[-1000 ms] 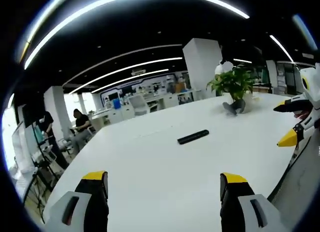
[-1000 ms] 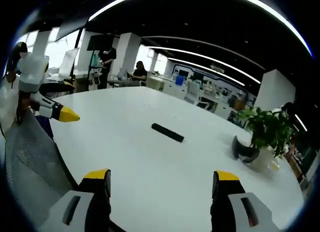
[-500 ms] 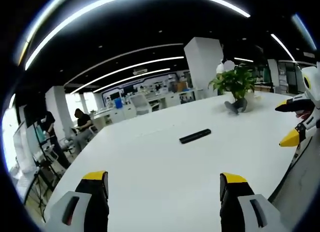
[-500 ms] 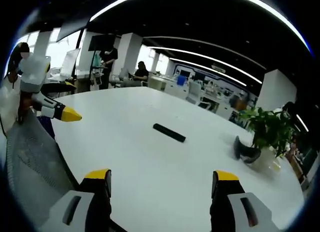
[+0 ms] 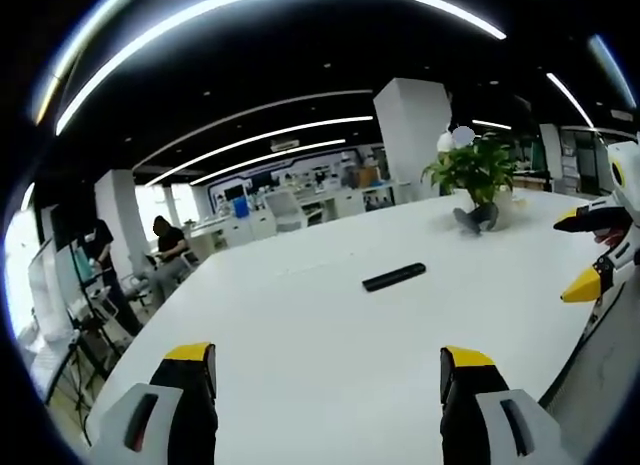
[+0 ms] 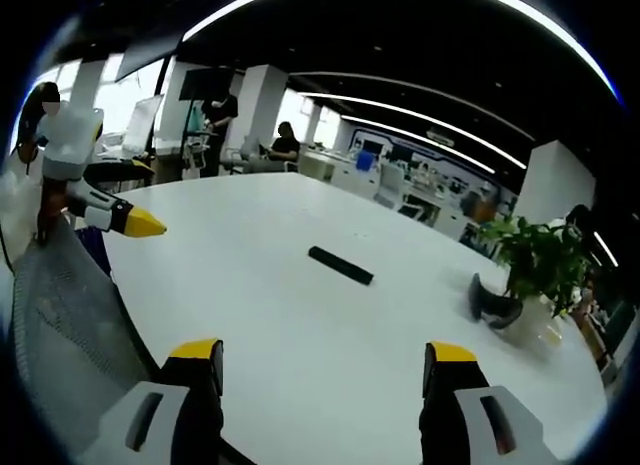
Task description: Press the specified remote control buttons in sequence, fully releasing each button before pressing the next.
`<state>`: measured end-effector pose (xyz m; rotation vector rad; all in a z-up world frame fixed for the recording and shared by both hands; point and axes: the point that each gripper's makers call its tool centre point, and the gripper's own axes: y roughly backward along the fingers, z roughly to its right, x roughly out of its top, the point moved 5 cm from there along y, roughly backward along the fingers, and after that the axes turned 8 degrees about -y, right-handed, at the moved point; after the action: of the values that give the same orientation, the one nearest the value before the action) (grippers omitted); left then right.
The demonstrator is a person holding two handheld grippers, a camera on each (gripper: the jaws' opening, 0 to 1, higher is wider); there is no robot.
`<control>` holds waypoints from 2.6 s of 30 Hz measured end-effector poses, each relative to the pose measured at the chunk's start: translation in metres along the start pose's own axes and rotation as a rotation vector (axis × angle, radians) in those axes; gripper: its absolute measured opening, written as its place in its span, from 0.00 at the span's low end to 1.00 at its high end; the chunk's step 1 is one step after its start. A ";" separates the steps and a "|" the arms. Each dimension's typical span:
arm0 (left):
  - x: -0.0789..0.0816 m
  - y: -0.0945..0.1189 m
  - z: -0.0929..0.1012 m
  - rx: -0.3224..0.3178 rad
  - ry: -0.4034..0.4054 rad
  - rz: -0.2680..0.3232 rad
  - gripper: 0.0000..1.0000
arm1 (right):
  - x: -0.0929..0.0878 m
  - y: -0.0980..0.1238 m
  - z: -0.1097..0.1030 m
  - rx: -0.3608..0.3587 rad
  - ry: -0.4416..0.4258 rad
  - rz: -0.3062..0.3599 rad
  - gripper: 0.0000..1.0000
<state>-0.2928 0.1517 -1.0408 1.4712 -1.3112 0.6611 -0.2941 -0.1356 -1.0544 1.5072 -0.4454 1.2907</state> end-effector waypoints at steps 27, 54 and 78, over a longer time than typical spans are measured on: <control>0.003 0.000 0.003 -0.033 0.039 0.021 0.98 | 0.005 0.003 -0.005 0.016 0.006 0.014 0.78; 0.029 -0.009 -0.023 0.009 0.095 0.043 0.97 | 0.006 0.004 -0.003 0.014 0.007 0.008 0.76; 0.090 -0.093 -0.017 -0.244 -0.065 -0.004 0.96 | 0.000 0.001 -0.003 0.012 0.020 -0.030 0.73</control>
<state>-0.1784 0.1229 -0.9853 1.3048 -1.3861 0.4360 -0.2964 -0.1334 -1.0545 1.5041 -0.4023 1.2859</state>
